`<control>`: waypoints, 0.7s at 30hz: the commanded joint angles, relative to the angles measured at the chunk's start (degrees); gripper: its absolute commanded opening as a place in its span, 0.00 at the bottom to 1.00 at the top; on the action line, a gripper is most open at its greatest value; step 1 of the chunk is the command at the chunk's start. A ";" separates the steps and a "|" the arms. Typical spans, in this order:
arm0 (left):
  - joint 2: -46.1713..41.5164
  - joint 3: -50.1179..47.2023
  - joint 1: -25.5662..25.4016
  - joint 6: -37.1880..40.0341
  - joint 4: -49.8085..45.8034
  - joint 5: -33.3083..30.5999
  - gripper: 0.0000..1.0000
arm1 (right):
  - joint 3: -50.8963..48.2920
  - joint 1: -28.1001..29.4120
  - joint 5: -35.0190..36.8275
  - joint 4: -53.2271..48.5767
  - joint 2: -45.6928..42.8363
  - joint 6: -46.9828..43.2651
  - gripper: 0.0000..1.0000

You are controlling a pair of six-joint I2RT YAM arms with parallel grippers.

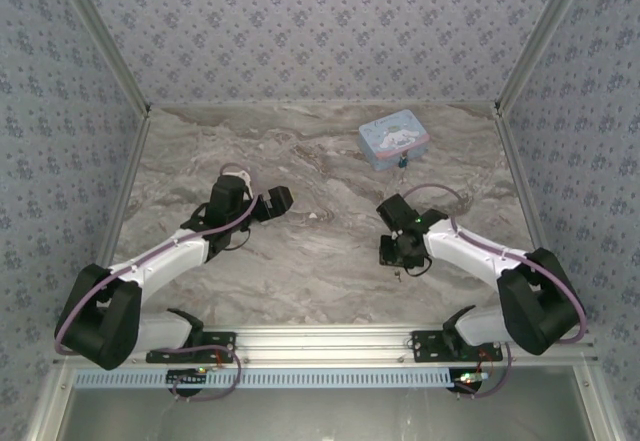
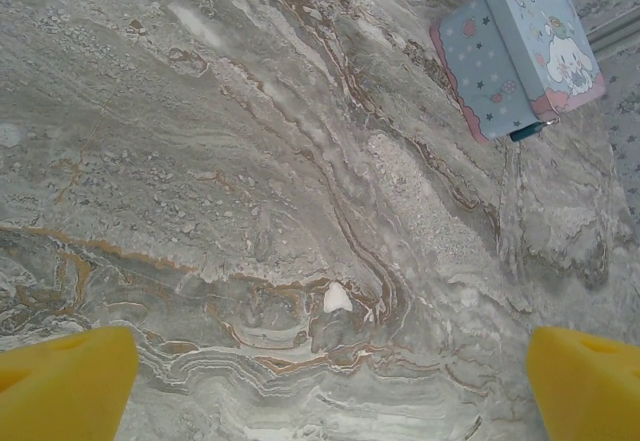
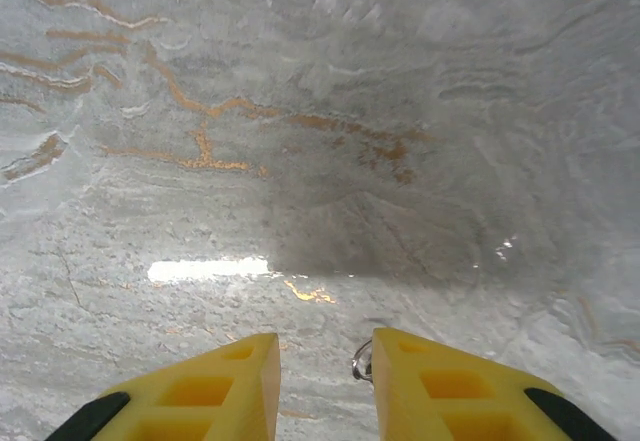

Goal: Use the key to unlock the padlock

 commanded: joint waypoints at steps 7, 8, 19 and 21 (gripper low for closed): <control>-0.56 1.65 -0.28 -0.16 -0.66 -0.65 0.99 | 1.77 2.89 3.81 -5.21 6.02 -0.93 0.32; -0.59 1.69 -0.29 -0.11 -0.67 -0.62 0.99 | 1.90 3.07 4.23 -5.38 6.53 -0.93 0.32; -0.64 1.77 -0.29 -0.11 -0.93 -0.72 0.99 | 2.02 4.06 5.74 -5.38 9.94 -0.89 0.22; -0.73 1.73 -0.28 -0.14 -0.93 -0.71 0.99 | 2.04 4.18 5.78 -5.22 10.05 -0.93 0.18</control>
